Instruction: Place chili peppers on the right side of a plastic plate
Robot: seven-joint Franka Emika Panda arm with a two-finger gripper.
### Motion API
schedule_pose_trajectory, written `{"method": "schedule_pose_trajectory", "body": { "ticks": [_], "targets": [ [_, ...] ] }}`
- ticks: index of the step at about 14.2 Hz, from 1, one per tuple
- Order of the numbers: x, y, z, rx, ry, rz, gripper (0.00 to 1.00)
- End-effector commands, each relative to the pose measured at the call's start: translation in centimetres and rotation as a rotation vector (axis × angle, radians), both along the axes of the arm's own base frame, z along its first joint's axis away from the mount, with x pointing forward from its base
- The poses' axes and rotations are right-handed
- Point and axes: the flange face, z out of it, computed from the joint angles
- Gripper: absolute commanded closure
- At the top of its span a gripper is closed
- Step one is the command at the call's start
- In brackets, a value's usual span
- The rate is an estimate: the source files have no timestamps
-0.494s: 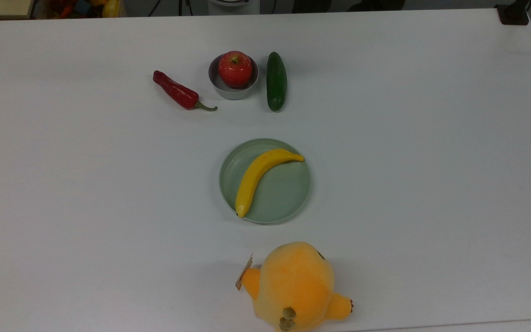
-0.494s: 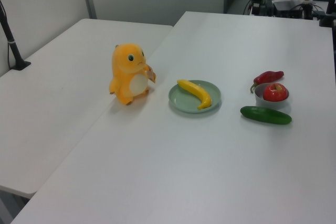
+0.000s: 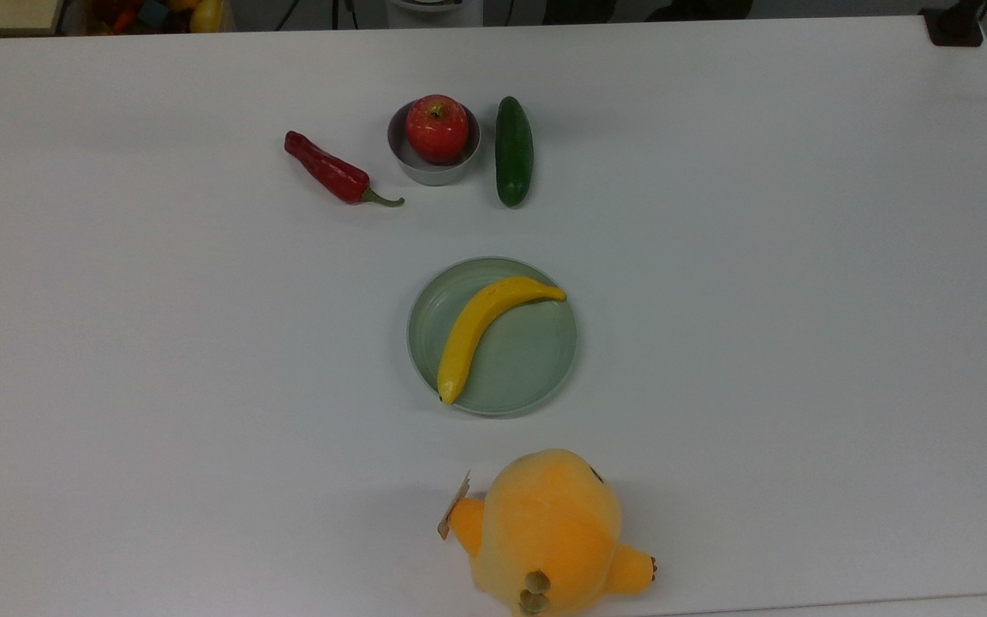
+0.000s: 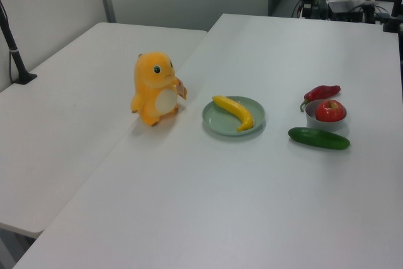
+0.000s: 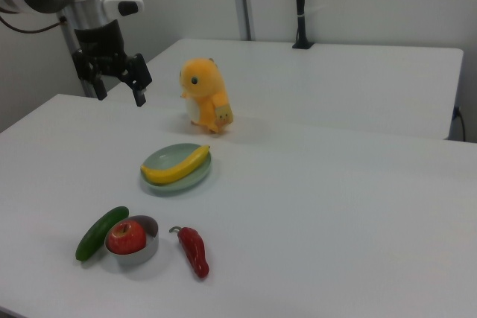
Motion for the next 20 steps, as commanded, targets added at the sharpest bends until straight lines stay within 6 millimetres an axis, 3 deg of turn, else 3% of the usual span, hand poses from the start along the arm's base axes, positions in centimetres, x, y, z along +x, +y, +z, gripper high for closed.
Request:
{"method": "schedule_pose_trajectory", "body": {
  "ticks": [1, 7, 13, 16, 18, 20],
  "targets": [
    [-0.7, 0.2, 0.4, -0.003, 0.005, -0.018, 0.00],
    [-0.7, -0.3, 0.4, -0.002, 0.002, -0.006, 0.00],
    [-0.7, -1.8, -0.2, -0.016, 0.012, 0.259, 0.00],
    [-0.9, -3.8, -0.5, -0.017, 0.039, 0.380, 0.00],
    [-0.8, -6.6, -1.2, -0.019, 0.047, 0.462, 0.00],
    [-1.2, -8.0, -3.8, -0.017, 0.097, 0.502, 0.00]
  ]
}}
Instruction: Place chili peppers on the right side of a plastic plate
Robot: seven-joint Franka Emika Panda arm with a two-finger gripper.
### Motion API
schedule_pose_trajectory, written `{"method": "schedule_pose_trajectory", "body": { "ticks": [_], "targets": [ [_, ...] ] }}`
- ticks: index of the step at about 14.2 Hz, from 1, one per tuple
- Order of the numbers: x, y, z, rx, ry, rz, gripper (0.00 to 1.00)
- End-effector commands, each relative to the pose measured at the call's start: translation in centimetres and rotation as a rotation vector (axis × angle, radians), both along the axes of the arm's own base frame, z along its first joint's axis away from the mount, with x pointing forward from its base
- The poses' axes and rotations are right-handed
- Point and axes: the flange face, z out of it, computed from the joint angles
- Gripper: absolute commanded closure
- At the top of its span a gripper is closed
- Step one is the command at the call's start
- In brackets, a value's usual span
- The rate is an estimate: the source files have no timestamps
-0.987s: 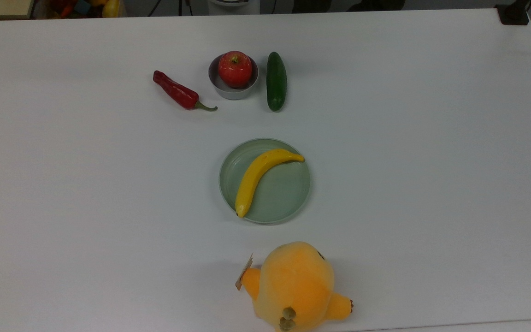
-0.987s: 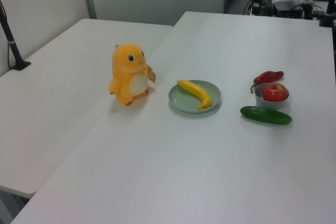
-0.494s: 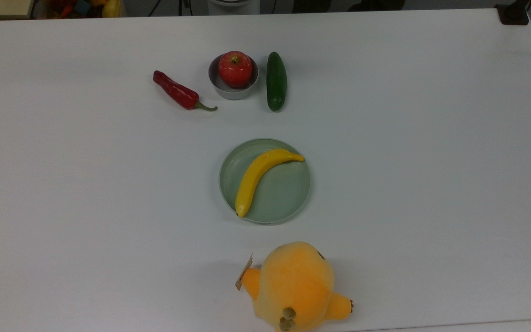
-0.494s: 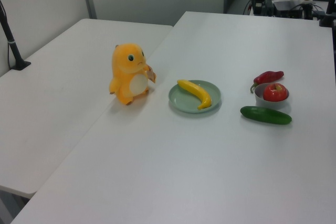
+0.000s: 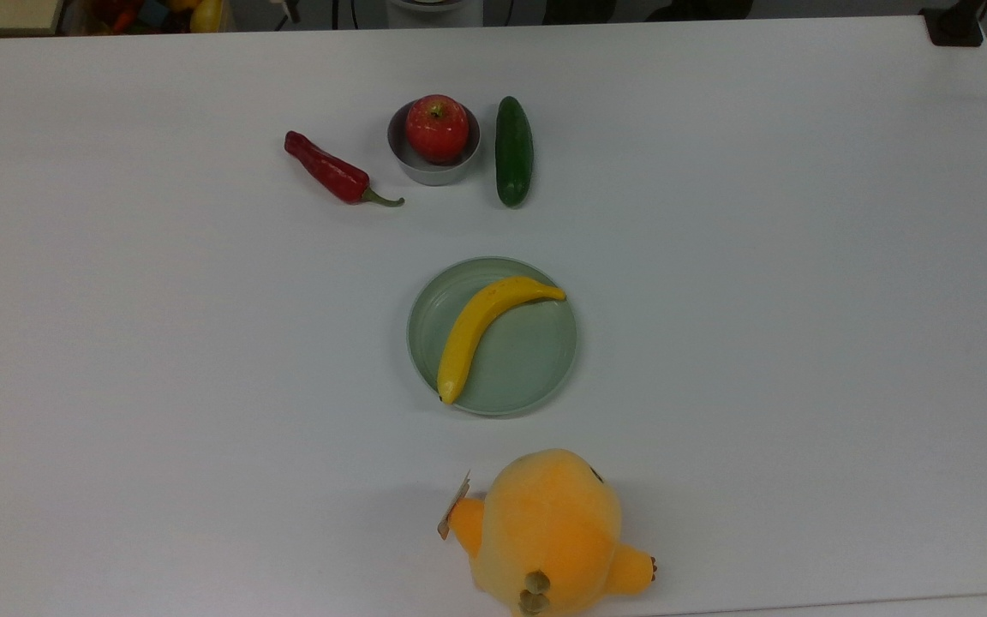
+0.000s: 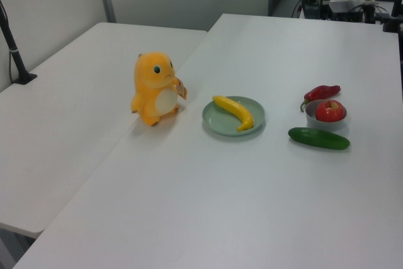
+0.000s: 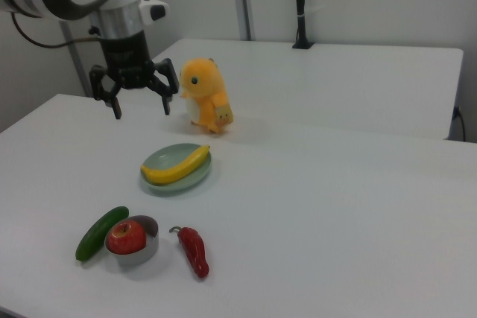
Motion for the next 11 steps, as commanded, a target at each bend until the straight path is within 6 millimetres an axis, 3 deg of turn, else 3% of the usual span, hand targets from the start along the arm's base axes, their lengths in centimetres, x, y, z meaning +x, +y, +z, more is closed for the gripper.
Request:
{"method": "schedule_pose_trajectory", "body": {
  "ticks": [1, 6, 11],
  "targets": [
    [-1.1, -2.2, -3.6, -0.007, 0.077, 0.047, 0.00],
    [-2.8, -6.9, -11.0, 0.018, 0.226, -0.043, 0.00],
    [-3.0, -8.5, -17.8, 0.022, 0.201, 0.029, 0.00]
  ]
}}
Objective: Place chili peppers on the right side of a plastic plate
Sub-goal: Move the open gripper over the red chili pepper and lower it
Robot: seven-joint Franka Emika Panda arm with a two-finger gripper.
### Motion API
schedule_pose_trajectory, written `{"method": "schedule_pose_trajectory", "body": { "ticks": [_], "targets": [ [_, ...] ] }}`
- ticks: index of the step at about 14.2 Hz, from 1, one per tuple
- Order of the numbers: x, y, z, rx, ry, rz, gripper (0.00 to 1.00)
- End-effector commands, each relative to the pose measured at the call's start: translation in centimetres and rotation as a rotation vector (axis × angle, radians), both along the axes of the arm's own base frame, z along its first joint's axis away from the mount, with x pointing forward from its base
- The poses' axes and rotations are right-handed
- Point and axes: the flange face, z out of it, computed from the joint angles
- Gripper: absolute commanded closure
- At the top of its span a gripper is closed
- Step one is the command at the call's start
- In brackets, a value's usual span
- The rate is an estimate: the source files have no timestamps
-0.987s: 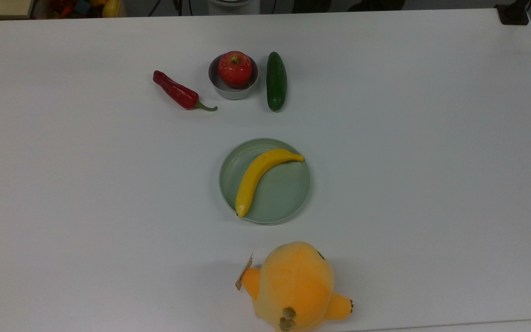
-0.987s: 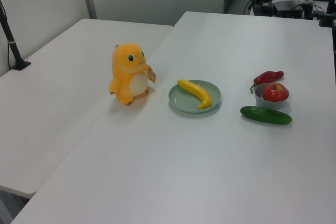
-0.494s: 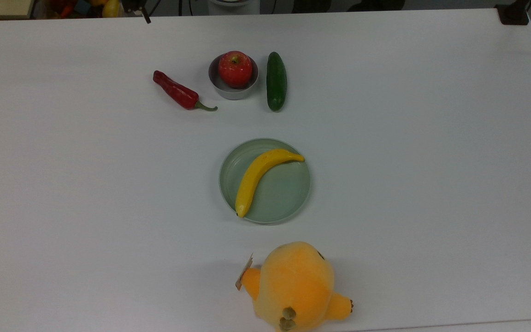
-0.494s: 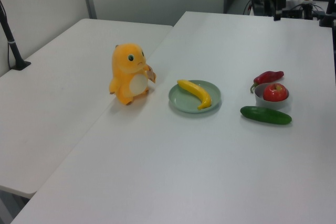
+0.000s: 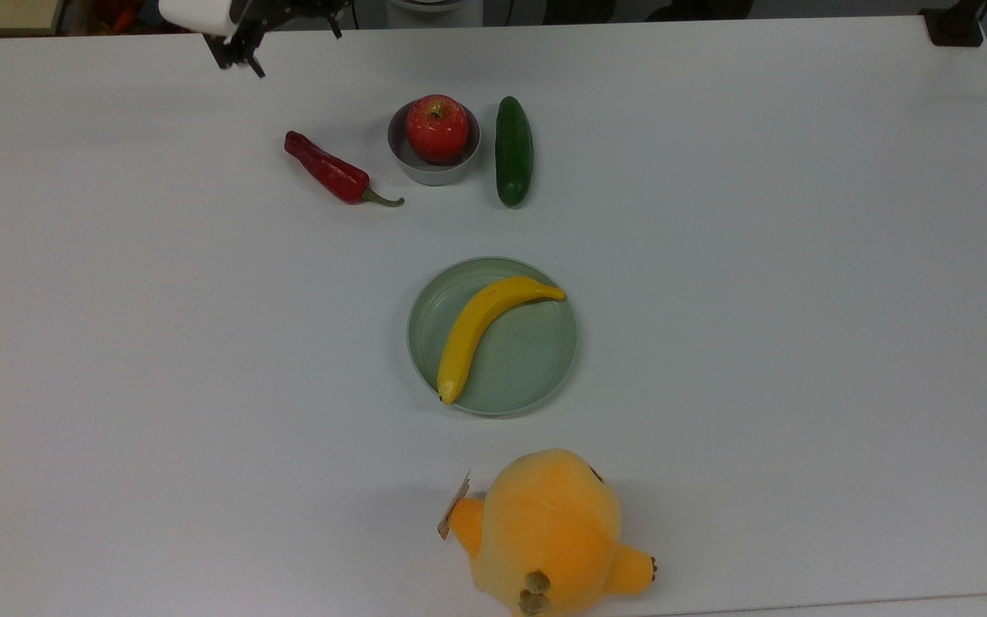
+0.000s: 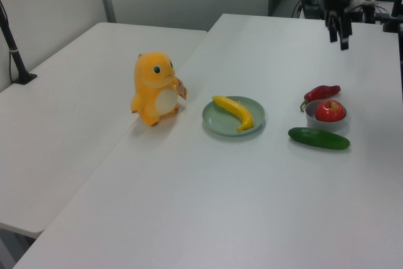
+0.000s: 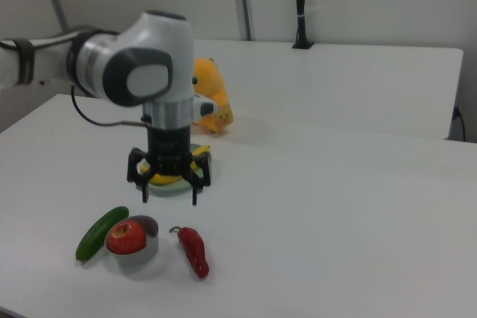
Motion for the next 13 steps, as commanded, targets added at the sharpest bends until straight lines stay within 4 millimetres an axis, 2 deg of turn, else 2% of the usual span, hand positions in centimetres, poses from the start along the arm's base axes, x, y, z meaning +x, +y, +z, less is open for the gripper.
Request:
{"method": "schedule_pose_trajectory", "body": {
  "ticks": [1, 5, 11, 12, 13],
  "targets": [
    [-0.7, -0.9, -4.1, -0.001, -0.049, 0.054, 0.00],
    [-0.8, -0.9, -9.6, -0.026, -0.125, 0.082, 0.00],
    [-0.2, -0.3, -13.3, -0.056, -0.181, 0.098, 0.00],
    [-0.2, -0.3, -13.6, -0.056, -0.176, 0.099, 0.01],
    [-0.2, -0.2, -14.0, -0.056, -0.168, 0.102, 0.06]
  ]
}}
